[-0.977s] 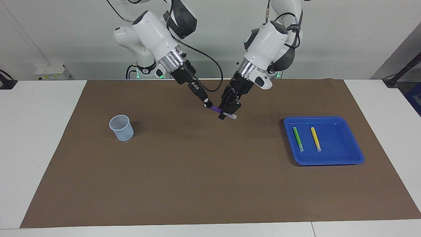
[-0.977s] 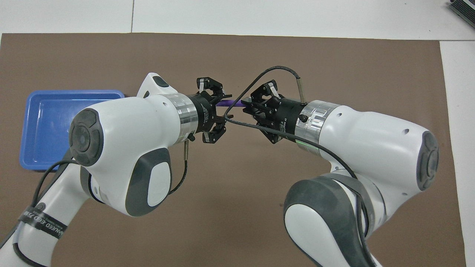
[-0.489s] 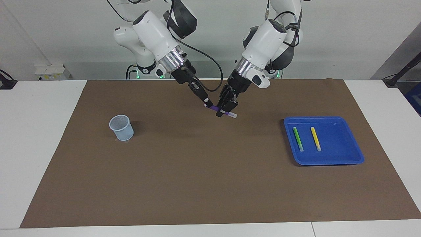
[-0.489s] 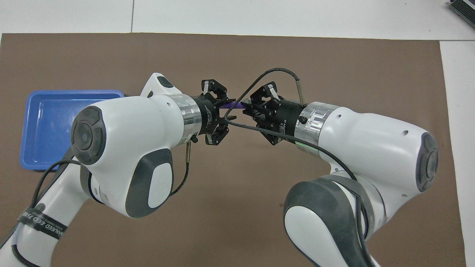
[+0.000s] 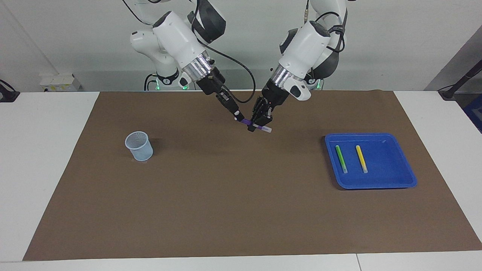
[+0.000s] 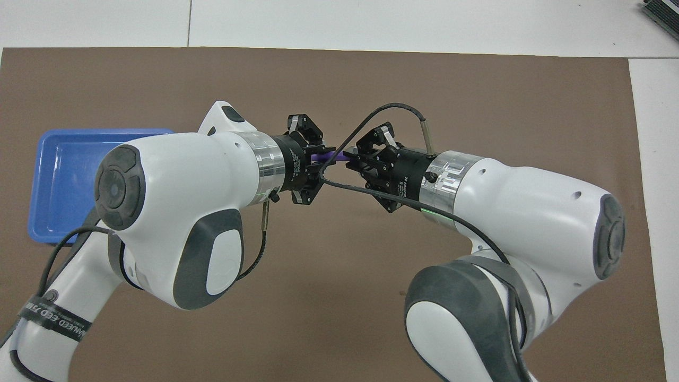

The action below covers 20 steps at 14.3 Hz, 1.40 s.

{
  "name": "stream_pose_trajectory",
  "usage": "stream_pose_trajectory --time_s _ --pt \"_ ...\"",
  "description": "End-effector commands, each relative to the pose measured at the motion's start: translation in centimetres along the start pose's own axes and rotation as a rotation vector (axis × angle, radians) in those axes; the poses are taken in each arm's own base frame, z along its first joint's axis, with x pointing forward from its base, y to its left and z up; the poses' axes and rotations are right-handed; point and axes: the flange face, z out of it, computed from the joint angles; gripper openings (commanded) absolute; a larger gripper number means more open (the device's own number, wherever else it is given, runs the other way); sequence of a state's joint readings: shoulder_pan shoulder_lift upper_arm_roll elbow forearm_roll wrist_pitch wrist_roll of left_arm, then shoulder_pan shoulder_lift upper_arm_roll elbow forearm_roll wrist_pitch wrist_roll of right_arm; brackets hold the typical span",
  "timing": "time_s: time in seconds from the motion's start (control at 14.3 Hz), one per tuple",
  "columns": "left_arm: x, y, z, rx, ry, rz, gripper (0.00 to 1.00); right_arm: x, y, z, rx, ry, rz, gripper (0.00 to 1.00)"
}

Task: Right arm passes pens to left for tray arrangement
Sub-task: 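Close the left gripper on the purple pen held by the right gripper, then carry the purple pen toward the tray while the right gripper withdraws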

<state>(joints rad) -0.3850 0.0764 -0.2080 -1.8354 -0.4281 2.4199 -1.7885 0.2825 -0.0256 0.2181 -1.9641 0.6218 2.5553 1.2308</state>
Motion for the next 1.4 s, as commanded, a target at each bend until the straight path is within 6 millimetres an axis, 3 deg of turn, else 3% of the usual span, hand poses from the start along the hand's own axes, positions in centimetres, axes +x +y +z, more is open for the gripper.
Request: stream_pose_trajectory --time_s 0.0,0.42,0.49,0.56,0.63,0.84,1.05,1.33 --pt "-0.5 -0.7 -0.5 0.045 -0.001 0.013 0.00 0.7 -0.2 -0.7 0.038 0.005 0.006 0.00" --pt "-0.3 -0.6 -0.9 0.039 0.001 0.019 0.00 1.0 -0.4 -0.8 0.037 0.004 0.020 0.00" --pt "-0.3 -0.6 -0.8 0.040 0.001 0.023 0.00 1.1 -0.4 -0.8 0.038 0.005 0.023 0.17" --pt "-0.4 -0.6 -0.9 0.041 0.000 0.031 0.00 1.1 -0.4 -0.8 0.038 0.005 0.023 0.53" --pt "-0.2 -0.6 -0.8 0.047 0.006 0.047 0.00 1.0 -0.6 -0.9 0.042 0.005 0.025 1.00" --pt "0.3 -0.9 -1.0 0.090 0.010 0.209 0.00 1.1 -0.8 -1.3 0.041 0.004 0.008 1.00" --pt "3.2 -0.8 -1.9 0.199 0.016 0.436 0.00 1.8 -0.1 -1.3 -0.057 0.001 -0.119 1.00" --pt "9.9 -0.4 -4.4 0.373 -0.027 0.760 0.00 7.8 2.0 -4.0 -0.323 -0.021 -0.514 1.00"
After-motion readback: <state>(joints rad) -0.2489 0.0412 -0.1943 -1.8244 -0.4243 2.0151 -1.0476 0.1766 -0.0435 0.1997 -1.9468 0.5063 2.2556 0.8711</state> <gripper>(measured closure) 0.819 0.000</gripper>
